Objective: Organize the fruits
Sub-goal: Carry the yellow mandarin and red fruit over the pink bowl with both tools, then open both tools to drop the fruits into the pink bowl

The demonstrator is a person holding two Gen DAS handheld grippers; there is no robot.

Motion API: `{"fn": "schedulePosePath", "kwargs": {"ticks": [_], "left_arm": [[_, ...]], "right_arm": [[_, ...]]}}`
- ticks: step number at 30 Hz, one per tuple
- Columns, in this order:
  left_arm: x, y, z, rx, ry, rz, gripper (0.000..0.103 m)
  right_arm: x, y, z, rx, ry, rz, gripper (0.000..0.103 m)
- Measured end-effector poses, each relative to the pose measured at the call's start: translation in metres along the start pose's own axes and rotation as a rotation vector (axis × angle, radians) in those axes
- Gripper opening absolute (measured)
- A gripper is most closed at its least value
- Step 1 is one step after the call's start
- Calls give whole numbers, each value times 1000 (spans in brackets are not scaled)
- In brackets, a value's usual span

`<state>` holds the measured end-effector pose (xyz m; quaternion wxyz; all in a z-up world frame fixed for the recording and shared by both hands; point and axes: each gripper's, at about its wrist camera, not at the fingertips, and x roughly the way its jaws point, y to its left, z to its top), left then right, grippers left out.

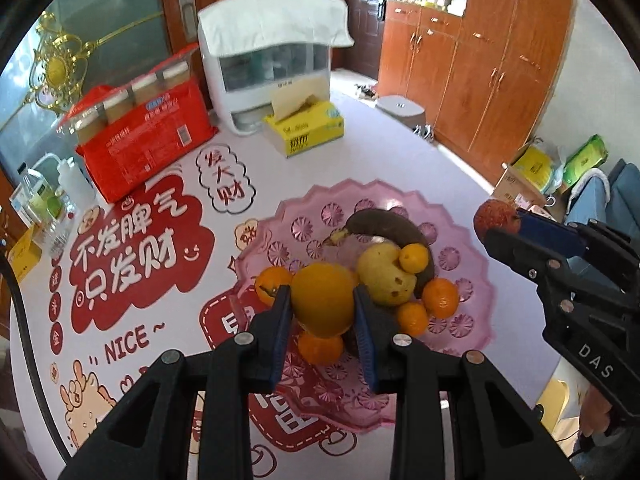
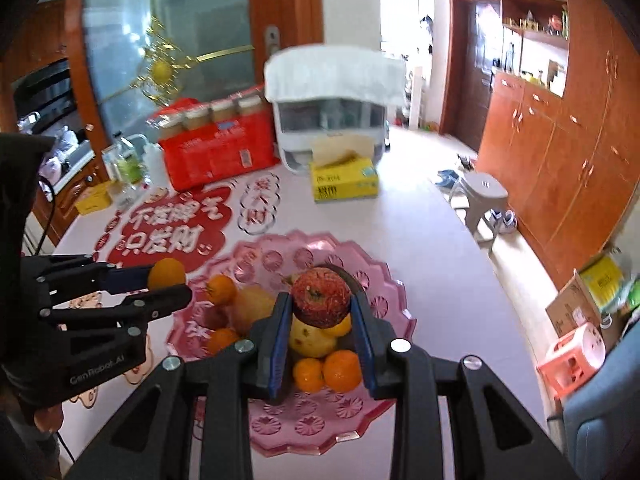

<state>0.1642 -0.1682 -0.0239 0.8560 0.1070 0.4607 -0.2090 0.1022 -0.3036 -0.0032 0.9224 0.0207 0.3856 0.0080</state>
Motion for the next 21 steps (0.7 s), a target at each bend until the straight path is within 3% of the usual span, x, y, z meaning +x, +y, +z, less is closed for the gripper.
{"fn": "schedulePosePath", "kwargs": {"ticks": [10,21], "left_arm": [[53,11,-6,-42,92,27,29],[68,11,-6,-68,118,35,29]], "right_arm": [[47,4,-15,-4,95,-33,31],[68,1,-21,3,147,-24,31]]}}
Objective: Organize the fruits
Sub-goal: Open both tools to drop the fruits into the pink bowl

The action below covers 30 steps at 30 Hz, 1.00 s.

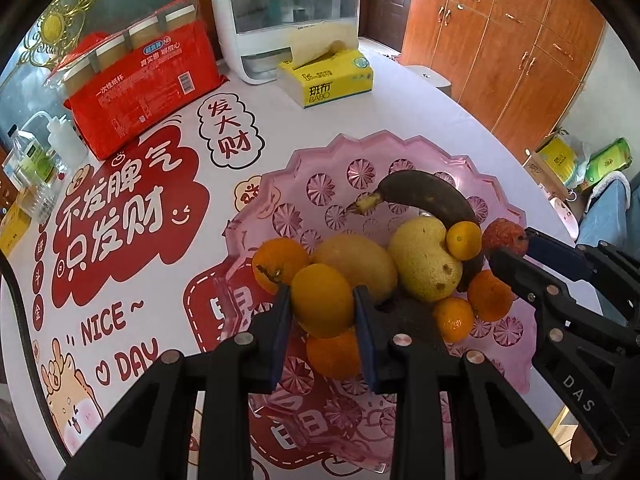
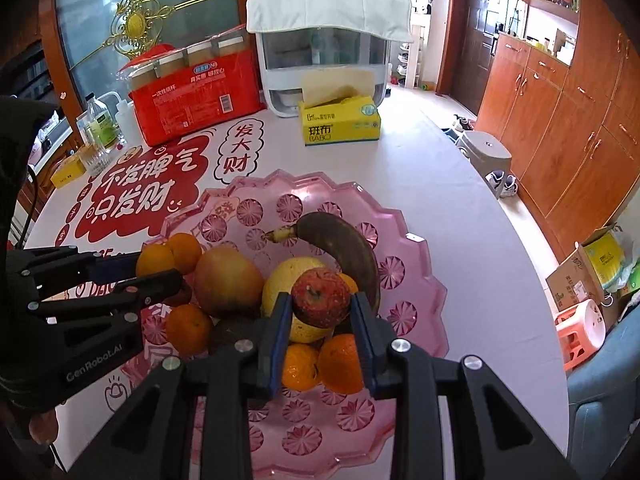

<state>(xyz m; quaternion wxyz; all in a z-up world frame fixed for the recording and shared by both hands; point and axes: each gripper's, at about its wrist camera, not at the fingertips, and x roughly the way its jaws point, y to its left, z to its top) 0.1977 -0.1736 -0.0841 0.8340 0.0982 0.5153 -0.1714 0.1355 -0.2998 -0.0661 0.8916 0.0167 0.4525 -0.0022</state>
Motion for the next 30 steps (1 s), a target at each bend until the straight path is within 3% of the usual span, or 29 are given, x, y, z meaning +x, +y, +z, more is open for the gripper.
{"fn": "schedulePosePath", "kwargs": {"ticks": [6,9,12,16,24,30], "left_arm": [[1,-4,-6,-3,14,17,32],[-5,-6,-12,-6,-6,44,59],[-11,-3,-16,-16,-25,86,71],[-19,5,-21,-67,-31,80,83],[-35,3,-35,-79,-39,135,92],[-49,7,-45,-103,-48,162,92]], "right_arm": [[7,2,-3,-26,26,23,32],[9,4,-6,-35,40,44,47],[5,5,-10,-36,29,54,53],[3,3,-12,-32,39,72,54],[-5,3,-19,-27,33,87,56],[-11,6,-25,-19,27,102,56]]}}
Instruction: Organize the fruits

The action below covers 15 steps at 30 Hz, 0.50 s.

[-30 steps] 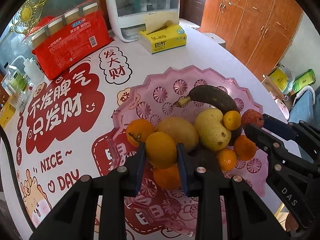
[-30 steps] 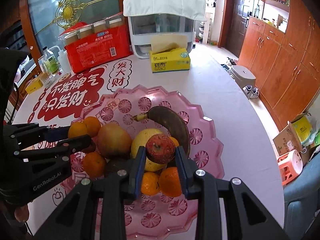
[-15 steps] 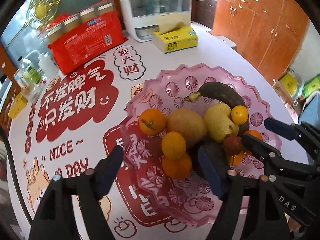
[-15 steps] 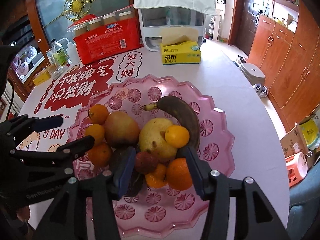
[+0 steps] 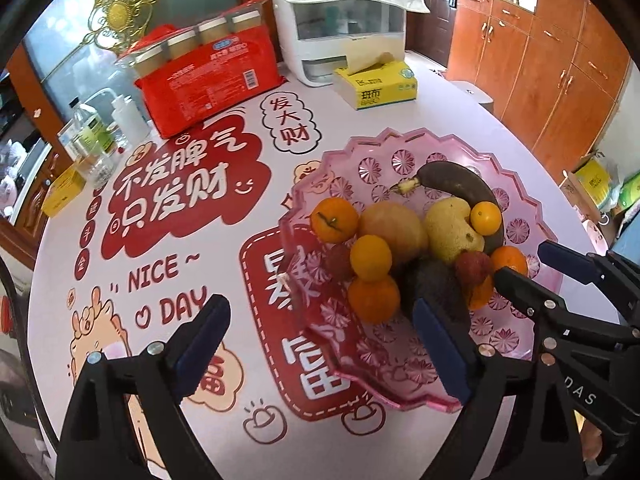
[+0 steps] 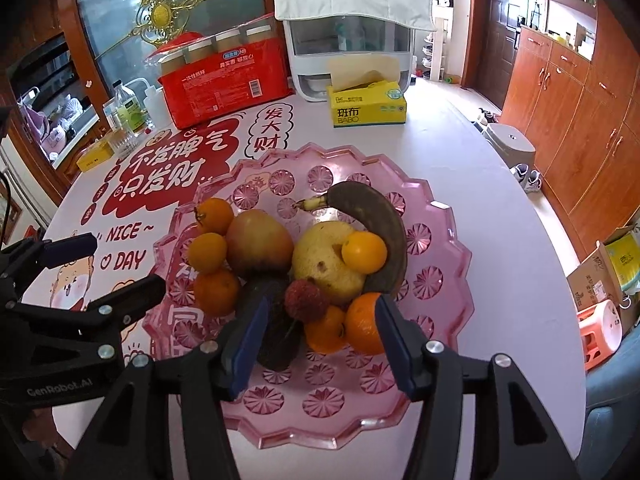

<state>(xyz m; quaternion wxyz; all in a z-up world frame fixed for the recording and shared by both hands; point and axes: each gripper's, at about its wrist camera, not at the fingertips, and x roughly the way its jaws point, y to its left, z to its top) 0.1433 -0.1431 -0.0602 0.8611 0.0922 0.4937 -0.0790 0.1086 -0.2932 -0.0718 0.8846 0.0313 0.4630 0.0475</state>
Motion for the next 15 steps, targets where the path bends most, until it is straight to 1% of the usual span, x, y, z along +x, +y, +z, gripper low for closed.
{"fn": "schedulePosePath", "kwargs": {"ticks": [6,13,15], "left_arm": [[-13,9,-10,-42,3,12,92],[-35,12,-20,-44,-18,18,92],[-43,13,-23,-50,-24,13,92]], "right_arm": [[-11,6,-4,8,-6,19,57],[-37,20,-10,-1,-25,51,57],[-44,24,-11,-1,-24,46,57]]}}
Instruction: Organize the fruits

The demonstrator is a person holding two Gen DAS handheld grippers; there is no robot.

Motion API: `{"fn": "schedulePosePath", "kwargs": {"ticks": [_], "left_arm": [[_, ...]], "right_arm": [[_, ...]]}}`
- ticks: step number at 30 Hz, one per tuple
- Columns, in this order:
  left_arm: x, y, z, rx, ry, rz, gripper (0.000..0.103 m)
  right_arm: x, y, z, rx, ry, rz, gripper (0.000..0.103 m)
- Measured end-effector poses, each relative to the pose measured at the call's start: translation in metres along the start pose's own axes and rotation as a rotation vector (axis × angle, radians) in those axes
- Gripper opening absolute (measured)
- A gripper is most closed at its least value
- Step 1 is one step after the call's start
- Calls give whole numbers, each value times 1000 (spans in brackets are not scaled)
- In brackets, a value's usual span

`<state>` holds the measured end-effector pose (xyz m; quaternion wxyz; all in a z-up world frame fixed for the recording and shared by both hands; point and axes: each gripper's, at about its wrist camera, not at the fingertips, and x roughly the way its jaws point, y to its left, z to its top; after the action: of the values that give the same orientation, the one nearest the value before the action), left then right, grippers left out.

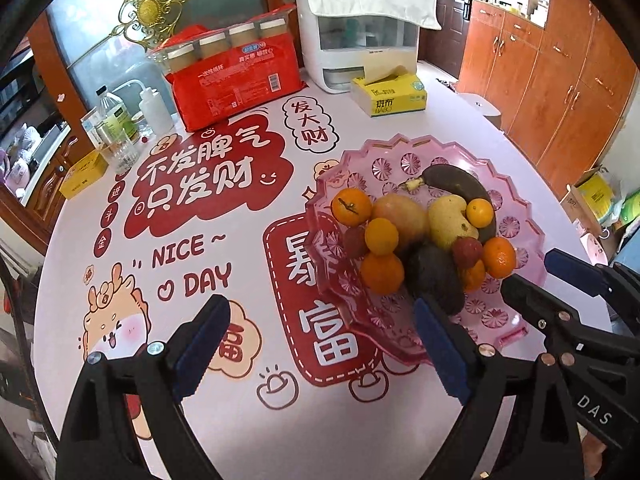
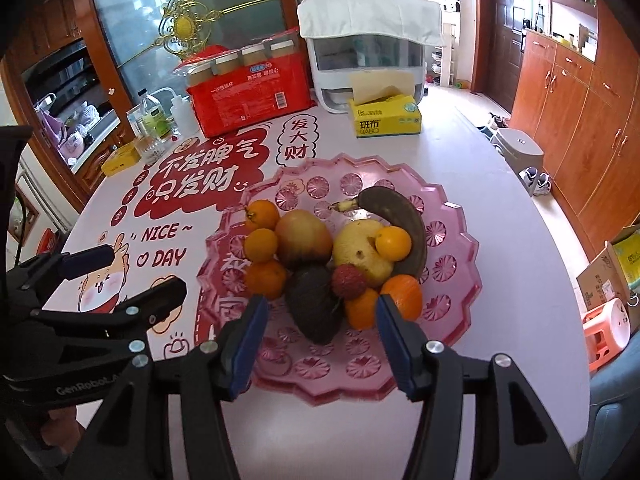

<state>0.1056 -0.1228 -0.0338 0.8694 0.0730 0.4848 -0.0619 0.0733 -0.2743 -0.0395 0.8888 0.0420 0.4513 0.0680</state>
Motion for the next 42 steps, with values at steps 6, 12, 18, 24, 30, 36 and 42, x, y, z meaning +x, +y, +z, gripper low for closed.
{"fn": "schedulePosePath", "kwargs": {"ticks": [6,12,18,24,30,36,42], "left_arm": [[-21,10,-7,-49,-14,-26,92],[-44,24,-15,-125,-54,-1,92],[-63,30,-27,-177,-77,41,92],[-74,38,-36,-232,-93,79,93],[-77,41,-38,-247,-85,92,93],[-78,42,-41,-237,-71,91,93],[-81,41,-43,-225,-76,85,93]], "right_arm": [[-22,6,-1,23,-1,12,57],[-43,15,-3,13,-29,24,57],[-54,25,-10,4,-37,28,65],[-61,32,-15,-11,-49,33,65],[-65,34,-14,-16,-60,39,65],[-67,38,-16,-18,-60,46,65],[-70,43,-18,-27,-65,41,66]]}}
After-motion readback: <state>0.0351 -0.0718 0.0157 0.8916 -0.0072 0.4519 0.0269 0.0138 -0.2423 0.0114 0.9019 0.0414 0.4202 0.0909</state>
